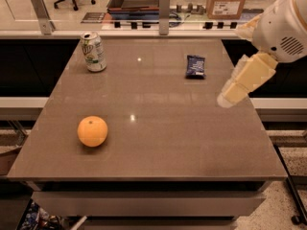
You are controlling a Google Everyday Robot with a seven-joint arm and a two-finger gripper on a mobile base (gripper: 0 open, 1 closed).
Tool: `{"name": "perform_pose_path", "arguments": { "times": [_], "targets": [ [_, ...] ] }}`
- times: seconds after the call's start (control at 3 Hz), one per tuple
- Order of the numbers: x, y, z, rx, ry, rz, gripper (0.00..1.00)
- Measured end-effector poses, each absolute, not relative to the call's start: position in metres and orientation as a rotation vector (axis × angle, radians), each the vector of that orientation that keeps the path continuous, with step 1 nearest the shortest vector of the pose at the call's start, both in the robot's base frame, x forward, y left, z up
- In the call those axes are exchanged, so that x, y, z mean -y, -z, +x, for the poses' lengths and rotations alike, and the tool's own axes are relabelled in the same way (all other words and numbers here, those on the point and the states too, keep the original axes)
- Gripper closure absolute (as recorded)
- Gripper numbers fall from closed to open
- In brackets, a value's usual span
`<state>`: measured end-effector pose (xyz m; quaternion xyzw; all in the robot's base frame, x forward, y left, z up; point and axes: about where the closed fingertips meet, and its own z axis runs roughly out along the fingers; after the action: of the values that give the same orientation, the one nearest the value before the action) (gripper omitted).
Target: Pick 7up can
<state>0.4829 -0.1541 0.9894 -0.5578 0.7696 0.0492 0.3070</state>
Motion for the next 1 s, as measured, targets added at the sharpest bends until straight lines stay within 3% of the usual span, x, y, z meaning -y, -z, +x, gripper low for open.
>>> {"name": "perform_pose_path", "arguments": {
  "times": [1.0],
  "targets": [
    [0.132,-0.989,0.491,-1.99,-0.155,-1.418,0.0]
  ]
}}
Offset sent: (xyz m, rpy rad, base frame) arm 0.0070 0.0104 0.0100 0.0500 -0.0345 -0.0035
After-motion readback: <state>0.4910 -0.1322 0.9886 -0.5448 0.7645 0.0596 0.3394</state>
